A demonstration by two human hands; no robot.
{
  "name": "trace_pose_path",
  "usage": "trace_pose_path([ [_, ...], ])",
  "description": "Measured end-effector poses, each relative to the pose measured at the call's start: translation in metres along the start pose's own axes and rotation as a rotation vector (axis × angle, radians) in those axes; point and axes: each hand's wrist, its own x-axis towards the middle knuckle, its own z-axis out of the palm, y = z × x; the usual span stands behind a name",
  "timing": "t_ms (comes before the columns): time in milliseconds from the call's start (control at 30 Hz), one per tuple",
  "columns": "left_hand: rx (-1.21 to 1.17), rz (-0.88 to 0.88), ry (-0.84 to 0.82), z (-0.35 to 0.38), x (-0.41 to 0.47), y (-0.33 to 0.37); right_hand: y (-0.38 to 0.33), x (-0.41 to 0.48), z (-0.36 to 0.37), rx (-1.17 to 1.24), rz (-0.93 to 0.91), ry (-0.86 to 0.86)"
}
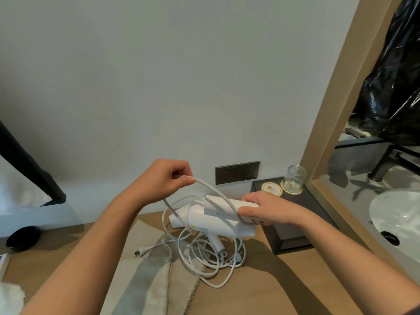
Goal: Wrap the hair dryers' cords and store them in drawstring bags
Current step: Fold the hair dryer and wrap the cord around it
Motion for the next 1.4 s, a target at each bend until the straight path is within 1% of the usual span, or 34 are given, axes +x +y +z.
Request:
trace_pose_path([
  [100, 0.149, 0.039, -0.081, -0.003, 0.010, 0.008, 0.003, -0.001, 0.001, -0.049, -0.016, -0.012],
  [200, 0.247, 0.084, -0.113, -0.004, 0.019, 0.012, 0.003, -0.003, -0.001, -0.149, -0.056, 0.010],
  [367, 0.287, 0.128, -0.143, 0.007, 0.037, 0.017, -0.001, -0.004, 0.002, -0.386, -0.113, -0.015],
  [567, 0.160, 0.044, -0.179, 0.028, 0.037, 0.004, 0.005, -0.012, 0.002, -0.338, -0.119, 0.045],
  [667, 0.156, 0.002, -0.181, 0.041, 0.026, -0.008, 0.007, -0.015, -0.001, -0.285, -0.111, 0.096],
  [733, 0.164, 0.037, -0.129, 0.051, 0.014, -0.013, 0.010, -0.015, -0.005, -0.244, -0.111, 0.128],
  [833, 0.097, 0.089, 0.039, 0.062, -0.010, -0.005, 0.012, -0.014, -0.007, -0.211, -0.119, 0.157],
  [867, 0.096, 0.103, 0.051, 0.064, -0.017, -0.001, 0.012, -0.013, -0.006, -0.198, -0.121, 0.164],
  [967, 0.186, 0.122, -0.035, 0.066, -0.029, 0.007, 0.010, -0.010, -0.005, -0.192, -0.126, 0.171],
  [1100, 0.332, 0.198, -0.016, 0.071, -0.027, 0.007, 0.002, -0.006, 0.000, -0.232, -0.144, 0.129],
  [1233, 0.349, 0.225, 0.009, 0.073, -0.027, 0.009, -0.006, -0.005, -0.002, -0.194, -0.145, 0.053],
  [1333, 0.372, 0.247, 0.001, 0.072, -0.025, 0.011, -0.015, -0.004, -0.008, -0.299, -0.141, -0.055],
  [1400, 0.404, 0.264, -0.019, 0.073, -0.023, 0.011, -0.019, -0.002, -0.008, -0.310, -0.148, -0.101],
])
